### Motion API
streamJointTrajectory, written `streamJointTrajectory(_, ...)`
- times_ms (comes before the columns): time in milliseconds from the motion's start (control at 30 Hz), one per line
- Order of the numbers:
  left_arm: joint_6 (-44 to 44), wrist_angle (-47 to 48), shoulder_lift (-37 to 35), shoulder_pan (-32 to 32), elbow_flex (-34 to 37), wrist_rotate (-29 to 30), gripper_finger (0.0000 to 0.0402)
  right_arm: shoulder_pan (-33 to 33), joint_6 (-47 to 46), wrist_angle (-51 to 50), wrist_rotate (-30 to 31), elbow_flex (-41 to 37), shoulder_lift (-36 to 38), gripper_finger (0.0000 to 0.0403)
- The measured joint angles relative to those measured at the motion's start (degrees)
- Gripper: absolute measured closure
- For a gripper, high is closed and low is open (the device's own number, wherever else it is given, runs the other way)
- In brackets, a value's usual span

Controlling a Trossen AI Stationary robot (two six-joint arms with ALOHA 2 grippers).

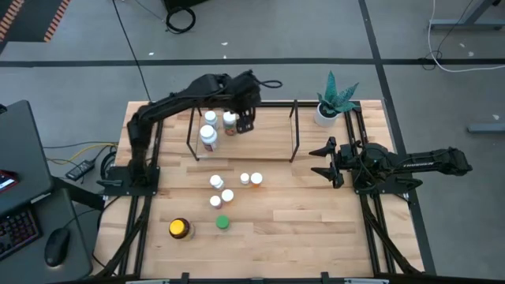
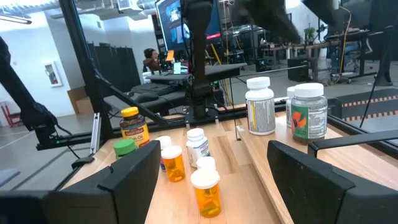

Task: Pick and place medicine bottles onto shelf by color
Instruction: Put the yellow bottle on the shelf

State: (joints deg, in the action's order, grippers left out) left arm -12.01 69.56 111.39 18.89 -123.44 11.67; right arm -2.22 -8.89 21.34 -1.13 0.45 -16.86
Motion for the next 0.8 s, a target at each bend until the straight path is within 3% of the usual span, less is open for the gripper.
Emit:
streamJointTrajectory(100,1.37,2.28,-3.44,-2.2,0.0,-3.99,0.0103,0.0,-0.01,-0.01,0.0,0.0,0.0,0.01)
streamJointTrajectory(267,4.67,8.96,-7.36,-7.15,0.02,-15.38,0.011,0.0,0.0,-0.02,0.0,0.01,0.0,0.01)
streamJointTrajectory(400,8.61,12.71,-9.1,-13.05,0.04,-16.9,0.0116,0.0,0.0,-0.02,0.0,0.0,-0.02,0.01)
streamJointTrajectory(500,11.74,13.39,-9.12,-18.0,0.04,-15.74,0.0122,0.0,0.0,-0.02,0.0,0.0,-0.02,0.01)
streamJointTrajectory(600,14.7,13.56,-9.1,-23.2,0.29,-10.26,0.013,0.0,0.0,-0.02,0.0,0.0,0.0,0.01)
streamJointTrajectory(700,17.68,13.38,-9.22,-28.13,3.66,-3.72,0.0141,0.0,0.0,0.0,0.0,0.01,0.0,0.01)
streamJointTrajectory(800,22.21,12.34,-9.68,-32.36,8.57,-1.14,0.0154,0.0,0.0,0.02,0.0,0.02,0.0,0.01)
